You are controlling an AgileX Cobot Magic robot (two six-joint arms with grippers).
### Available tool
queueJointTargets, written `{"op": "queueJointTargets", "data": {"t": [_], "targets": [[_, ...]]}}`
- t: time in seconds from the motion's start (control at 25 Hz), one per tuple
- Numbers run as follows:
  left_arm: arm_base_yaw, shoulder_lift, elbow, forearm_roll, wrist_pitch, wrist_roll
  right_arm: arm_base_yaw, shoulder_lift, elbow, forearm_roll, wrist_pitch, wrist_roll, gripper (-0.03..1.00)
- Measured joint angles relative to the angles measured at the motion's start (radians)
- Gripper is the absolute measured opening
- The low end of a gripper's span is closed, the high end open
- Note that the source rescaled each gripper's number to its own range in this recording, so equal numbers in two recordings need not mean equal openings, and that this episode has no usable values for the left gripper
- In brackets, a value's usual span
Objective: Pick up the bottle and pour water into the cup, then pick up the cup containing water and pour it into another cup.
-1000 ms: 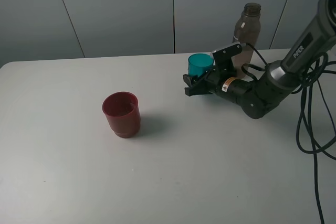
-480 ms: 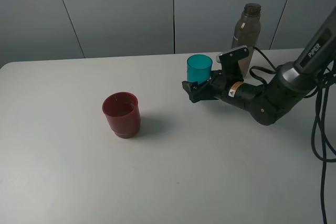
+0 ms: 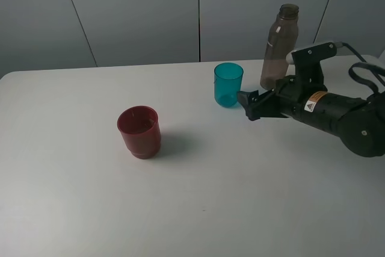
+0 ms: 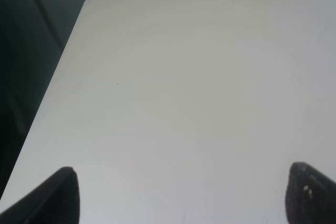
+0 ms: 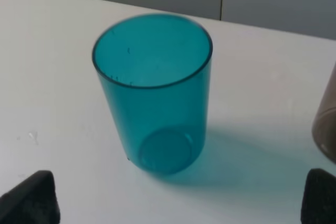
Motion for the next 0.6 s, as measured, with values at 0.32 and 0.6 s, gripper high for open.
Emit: {"op": "queueJointTargets", "data": {"t": [0.32,0.6], "targets": [[0.000,0.000,0.000,0.000,0.000,0.000,0.000,-0.651,-0.009,-0.007,0.684,0.000,0.99],[0.000,0.000,0.000,0.000,0.000,0.000,0.055,-1.183,-0.083,0.026,1.339,-0.013,0.99]]}}
